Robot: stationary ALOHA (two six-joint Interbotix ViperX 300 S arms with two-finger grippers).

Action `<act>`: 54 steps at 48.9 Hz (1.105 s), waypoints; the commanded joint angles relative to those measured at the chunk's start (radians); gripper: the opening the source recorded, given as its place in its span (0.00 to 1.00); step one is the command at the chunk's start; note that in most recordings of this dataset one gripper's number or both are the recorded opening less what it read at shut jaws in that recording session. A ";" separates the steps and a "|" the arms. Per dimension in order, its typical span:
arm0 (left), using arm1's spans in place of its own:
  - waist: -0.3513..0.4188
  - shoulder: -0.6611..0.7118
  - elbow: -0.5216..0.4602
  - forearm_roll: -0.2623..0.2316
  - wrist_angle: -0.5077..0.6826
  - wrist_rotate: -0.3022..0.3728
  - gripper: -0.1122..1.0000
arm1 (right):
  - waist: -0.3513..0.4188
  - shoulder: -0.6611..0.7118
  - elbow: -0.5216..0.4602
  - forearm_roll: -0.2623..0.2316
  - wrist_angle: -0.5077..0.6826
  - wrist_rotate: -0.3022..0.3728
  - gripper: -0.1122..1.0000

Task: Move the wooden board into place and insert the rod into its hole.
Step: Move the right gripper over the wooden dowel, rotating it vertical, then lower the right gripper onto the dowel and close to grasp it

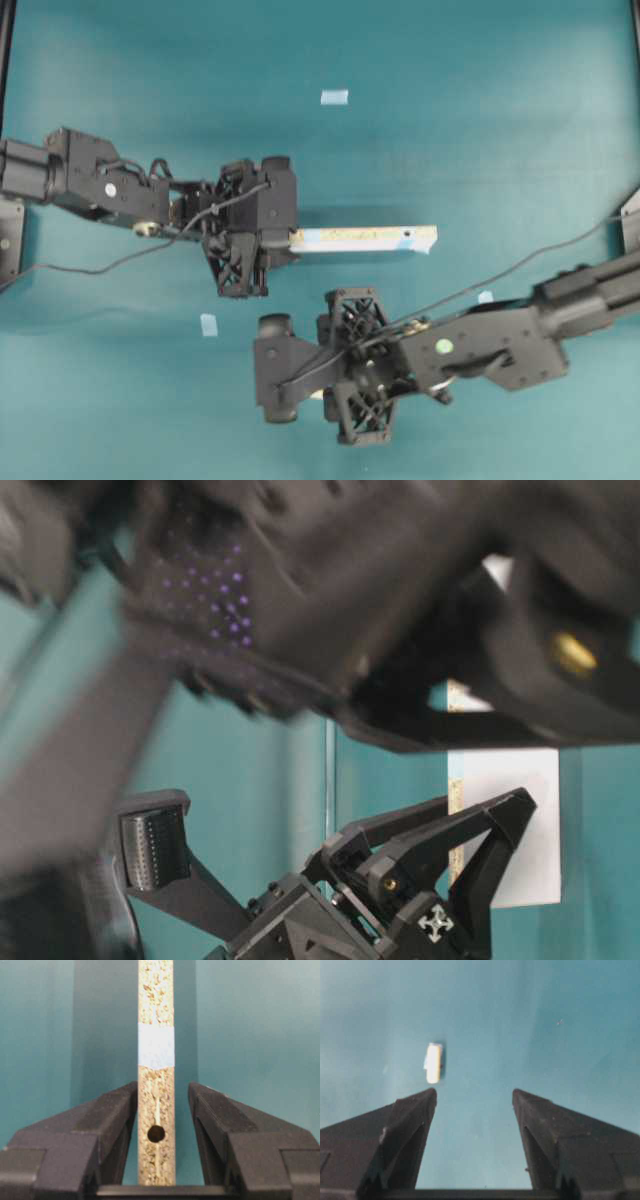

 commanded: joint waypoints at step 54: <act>-0.012 -0.035 0.011 -0.002 -0.006 -0.009 0.49 | 0.014 0.158 -0.278 0.074 0.189 -0.005 0.73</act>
